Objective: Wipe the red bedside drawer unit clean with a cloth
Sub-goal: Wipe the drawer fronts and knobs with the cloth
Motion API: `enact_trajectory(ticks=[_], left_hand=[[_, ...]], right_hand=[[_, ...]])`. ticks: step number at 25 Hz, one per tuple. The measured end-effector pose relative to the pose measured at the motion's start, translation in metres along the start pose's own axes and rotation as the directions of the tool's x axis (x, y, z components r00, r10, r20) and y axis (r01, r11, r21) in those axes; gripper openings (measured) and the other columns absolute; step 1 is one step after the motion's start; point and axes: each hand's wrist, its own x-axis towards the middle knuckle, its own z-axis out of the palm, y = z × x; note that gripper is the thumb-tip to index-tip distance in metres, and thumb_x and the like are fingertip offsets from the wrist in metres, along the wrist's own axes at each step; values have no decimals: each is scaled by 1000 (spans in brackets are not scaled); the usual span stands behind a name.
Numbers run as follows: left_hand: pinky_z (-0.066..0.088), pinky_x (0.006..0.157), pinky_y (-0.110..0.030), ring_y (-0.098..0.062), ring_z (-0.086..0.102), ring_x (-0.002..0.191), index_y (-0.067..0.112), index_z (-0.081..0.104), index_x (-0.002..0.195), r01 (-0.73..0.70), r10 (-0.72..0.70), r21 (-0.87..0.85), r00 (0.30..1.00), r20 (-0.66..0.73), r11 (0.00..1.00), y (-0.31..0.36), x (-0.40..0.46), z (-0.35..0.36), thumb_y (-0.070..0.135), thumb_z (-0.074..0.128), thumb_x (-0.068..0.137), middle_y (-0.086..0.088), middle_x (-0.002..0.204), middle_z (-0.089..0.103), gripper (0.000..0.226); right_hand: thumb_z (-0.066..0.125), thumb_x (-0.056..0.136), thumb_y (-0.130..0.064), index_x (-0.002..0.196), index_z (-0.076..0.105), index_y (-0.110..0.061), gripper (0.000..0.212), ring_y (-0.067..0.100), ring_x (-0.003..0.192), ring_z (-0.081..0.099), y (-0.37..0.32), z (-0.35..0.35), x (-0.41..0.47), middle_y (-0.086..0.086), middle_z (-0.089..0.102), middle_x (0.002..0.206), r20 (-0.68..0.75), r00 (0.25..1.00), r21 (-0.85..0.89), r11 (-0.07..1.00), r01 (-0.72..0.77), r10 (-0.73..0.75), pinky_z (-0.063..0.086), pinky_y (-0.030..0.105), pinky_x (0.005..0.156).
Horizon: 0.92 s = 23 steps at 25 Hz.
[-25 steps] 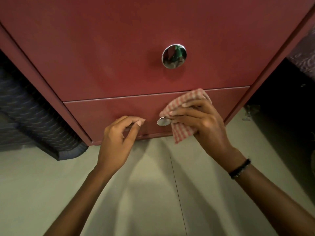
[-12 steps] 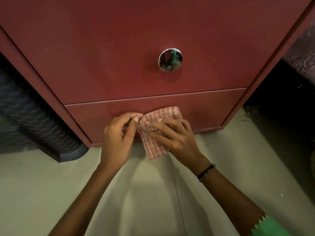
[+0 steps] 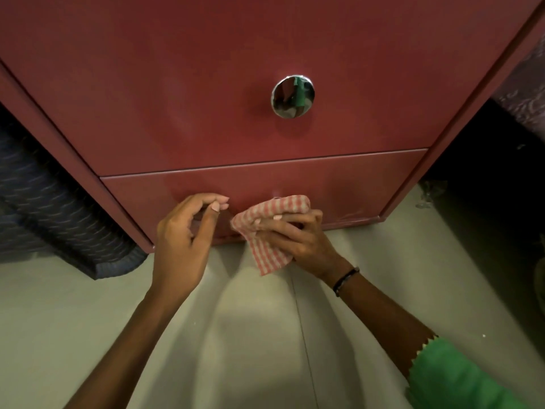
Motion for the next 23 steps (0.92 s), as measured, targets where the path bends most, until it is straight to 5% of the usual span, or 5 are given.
enact_trajectory(ticks=[7,15,17,20,23], left_hand=[[49,83,-16,-5,67,96,22,67,103,45,-44,-17,998,52,999,1,-7,10,15,51,97,9,101,71,19],[50,77,-14,-2,67,95,26,67,102,83,-82,-14,994,68,996,-6,-11,5,20,49,96,12,101,71,19],[51,79,-18,-3,67,96,30,66,101,92,-91,-18,994,65,996,-7,-11,7,21,49,96,12,101,71,19],[52,80,-21,-5,68,97,28,66,103,94,-93,-16,993,70,995,-8,-11,11,21,49,97,11,102,71,19],[51,78,-16,-5,67,96,24,66,106,89,-89,0,993,72,996,-8,-12,11,16,52,99,11,102,71,17]], right_hand=[[49,93,-32,103,72,-26,26,16,108,44,28,-36,-37,-11,67,117,291,947,-116,988,-105,134,29,31,83],[66,82,-18,94,74,-8,17,24,111,46,60,-92,-105,10,67,109,129,752,-309,747,-588,646,29,27,93],[71,77,-5,90,75,-6,13,22,107,48,44,-76,-93,13,68,104,98,743,-210,743,-635,662,31,18,97],[59,81,-17,92,75,-12,21,26,104,56,6,-43,-64,6,69,106,178,775,-112,795,-596,606,46,36,86],[53,76,-23,90,74,-20,25,19,105,50,-26,-21,-34,-3,70,107,233,826,-100,858,-504,512,36,33,81]])
